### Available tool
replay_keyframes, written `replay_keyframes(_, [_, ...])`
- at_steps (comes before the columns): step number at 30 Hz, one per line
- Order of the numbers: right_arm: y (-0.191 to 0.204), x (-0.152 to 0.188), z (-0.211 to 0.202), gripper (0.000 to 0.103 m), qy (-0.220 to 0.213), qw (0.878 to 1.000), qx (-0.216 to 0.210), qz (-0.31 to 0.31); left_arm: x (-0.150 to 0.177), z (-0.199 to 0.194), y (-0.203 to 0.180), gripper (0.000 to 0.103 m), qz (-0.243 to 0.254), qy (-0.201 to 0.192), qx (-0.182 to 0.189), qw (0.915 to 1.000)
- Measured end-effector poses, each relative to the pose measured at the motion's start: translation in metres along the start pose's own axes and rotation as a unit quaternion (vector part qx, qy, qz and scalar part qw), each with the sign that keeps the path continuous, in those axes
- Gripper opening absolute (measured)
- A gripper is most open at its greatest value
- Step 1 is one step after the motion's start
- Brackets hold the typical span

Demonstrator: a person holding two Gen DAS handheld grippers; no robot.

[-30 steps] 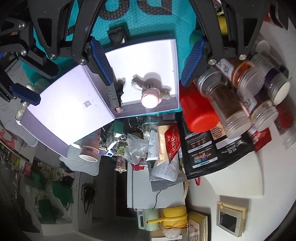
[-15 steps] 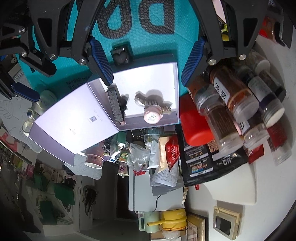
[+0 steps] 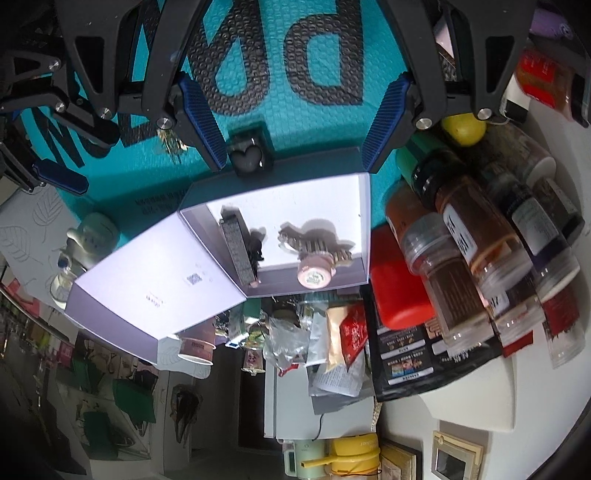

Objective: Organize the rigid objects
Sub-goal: 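Raise both tools out of the box and back over the mat, then close the left tool on the black heart case while the right grasps the gold clip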

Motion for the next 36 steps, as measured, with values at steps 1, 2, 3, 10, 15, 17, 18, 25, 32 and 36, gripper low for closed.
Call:
replay_keyframes(1, [0.001, 0.004, 0.001, 0.071, 0.002, 1.000, -0.001, 0.000, 0.003, 0.001, 0.000, 0.076, -0.001, 0.001, 0.003, 1.0000])
replay_keyframes(2, [0.000, 0.008, 0.001, 0.071, 0.004, 1.000, -0.002, -0.001, 0.007, 0.002, 0.000, 0.076, -0.001, 0.003, 0.005, 1.0000])
replay_keyframes(3, [0.001, 0.011, 0.002, 0.071, 0.006, 1.000, -0.003, -0.001, 0.009, 0.004, -0.001, 0.076, 0.001, 0.004, 0.005, 1.0000])
replay_keyframes(10, [0.002, 0.033, 0.015, 0.071, 0.026, 1.000, -0.010, 0.007, 0.028, 0.019, -0.010, 0.076, 0.014, 0.019, 0.008, 0.9997])
replay_keyframes(15, [0.000, 0.042, 0.024, 0.071, 0.035, 0.999, -0.014, 0.010, 0.036, 0.030, -0.010, 0.076, -0.003, 0.026, 0.014, 0.9996])
replay_keyframes(17, [0.000, 0.045, 0.028, 0.071, 0.039, 0.999, -0.014, 0.011, 0.040, 0.036, -0.010, 0.076, -0.007, 0.033, 0.021, 0.9992])
replay_keyframes(18, [-0.001, 0.045, 0.030, 0.071, 0.040, 0.999, -0.015, 0.010, 0.042, 0.039, -0.011, 0.076, -0.008, 0.037, 0.025, 0.9990])
replay_keyframes(25, [-0.006, 0.051, 0.053, 0.071, 0.059, 0.998, -0.030, 0.014, 0.048, 0.061, -0.013, 0.076, -0.027, 0.053, 0.030, 0.9978])
replay_keyframes(32, [-0.014, 0.052, 0.077, 0.071, 0.079, 0.996, -0.040, 0.024, 0.049, 0.085, -0.011, 0.076, -0.045, 0.075, 0.044, 0.9952])
replay_keyframes(36, [-0.019, 0.050, 0.085, 0.071, 0.084, 0.995, -0.038, 0.030, 0.045, 0.098, -0.012, 0.076, -0.049, 0.088, 0.057, 0.9933])
Point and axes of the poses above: each gripper's, at about its wrist camera, not at the fingertips, and z roughly the way its jaws point, y to its left, x to its underside, the point moved 4 cm from there along z, roughly the way its jaws point, and after that the axes turned 10 degrees about -z, right-handed, at the moved point
